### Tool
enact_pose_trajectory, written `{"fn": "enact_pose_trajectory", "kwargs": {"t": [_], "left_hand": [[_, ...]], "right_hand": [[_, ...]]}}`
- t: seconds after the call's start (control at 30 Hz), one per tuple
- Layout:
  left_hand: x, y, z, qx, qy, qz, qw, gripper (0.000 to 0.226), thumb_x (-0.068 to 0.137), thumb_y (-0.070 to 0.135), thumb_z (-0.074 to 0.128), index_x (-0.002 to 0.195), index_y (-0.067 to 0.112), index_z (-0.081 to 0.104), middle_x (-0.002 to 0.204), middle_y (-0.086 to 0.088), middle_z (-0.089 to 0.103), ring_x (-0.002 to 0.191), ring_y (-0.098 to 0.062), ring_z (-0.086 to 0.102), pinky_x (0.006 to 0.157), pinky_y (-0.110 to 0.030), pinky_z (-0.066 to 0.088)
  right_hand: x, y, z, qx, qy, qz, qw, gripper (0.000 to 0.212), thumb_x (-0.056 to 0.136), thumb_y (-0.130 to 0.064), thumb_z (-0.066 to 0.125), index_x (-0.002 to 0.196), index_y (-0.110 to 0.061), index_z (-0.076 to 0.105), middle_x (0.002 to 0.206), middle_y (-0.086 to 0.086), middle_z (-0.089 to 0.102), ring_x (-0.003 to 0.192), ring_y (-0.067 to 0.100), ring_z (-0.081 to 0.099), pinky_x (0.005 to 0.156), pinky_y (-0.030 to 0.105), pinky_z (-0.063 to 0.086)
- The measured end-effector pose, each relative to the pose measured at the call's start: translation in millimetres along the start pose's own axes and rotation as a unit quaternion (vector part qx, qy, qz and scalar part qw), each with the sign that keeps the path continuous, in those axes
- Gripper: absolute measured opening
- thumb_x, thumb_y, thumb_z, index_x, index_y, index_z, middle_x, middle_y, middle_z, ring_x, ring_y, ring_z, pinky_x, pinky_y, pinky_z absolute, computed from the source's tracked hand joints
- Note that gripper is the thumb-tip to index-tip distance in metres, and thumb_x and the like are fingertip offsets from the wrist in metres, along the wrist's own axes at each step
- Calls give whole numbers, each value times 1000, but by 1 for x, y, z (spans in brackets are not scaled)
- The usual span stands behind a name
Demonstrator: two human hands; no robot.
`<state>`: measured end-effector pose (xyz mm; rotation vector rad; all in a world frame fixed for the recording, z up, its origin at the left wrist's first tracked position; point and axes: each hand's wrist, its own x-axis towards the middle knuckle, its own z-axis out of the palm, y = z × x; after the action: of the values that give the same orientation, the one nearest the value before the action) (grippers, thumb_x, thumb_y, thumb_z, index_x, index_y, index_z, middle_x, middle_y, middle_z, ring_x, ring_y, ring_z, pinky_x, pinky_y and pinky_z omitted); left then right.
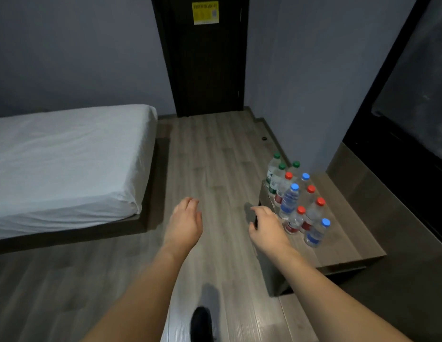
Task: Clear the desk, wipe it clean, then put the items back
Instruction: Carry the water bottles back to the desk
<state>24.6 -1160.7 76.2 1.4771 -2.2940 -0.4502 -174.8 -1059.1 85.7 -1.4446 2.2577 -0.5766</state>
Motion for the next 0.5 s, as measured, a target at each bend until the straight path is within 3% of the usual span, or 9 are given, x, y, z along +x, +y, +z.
{"fn": "enact_pose_trajectory", "kwargs": {"t": [0.27,0.5], "left_hand": [[200,-13,25,-26,-60,100,993,38,101,22,42,136,11,51,137,-6,51,125,-21,48,107,-31,36],[327,61,94,-33,-152,218,963,34,97,15,49,128,5,57,129,-14,56,118,-32,52,105,-34,37]], "right_hand": [[143,-4,-15,23,49,122,991,46,90,-17,53,135,-11,50,134,8,50,127,26,46,107,32,36],[207,62,-55,59,129,261,955,44,88,-11,53,132,-9,52,132,13,52,124,31,48,104,33,38]]}}
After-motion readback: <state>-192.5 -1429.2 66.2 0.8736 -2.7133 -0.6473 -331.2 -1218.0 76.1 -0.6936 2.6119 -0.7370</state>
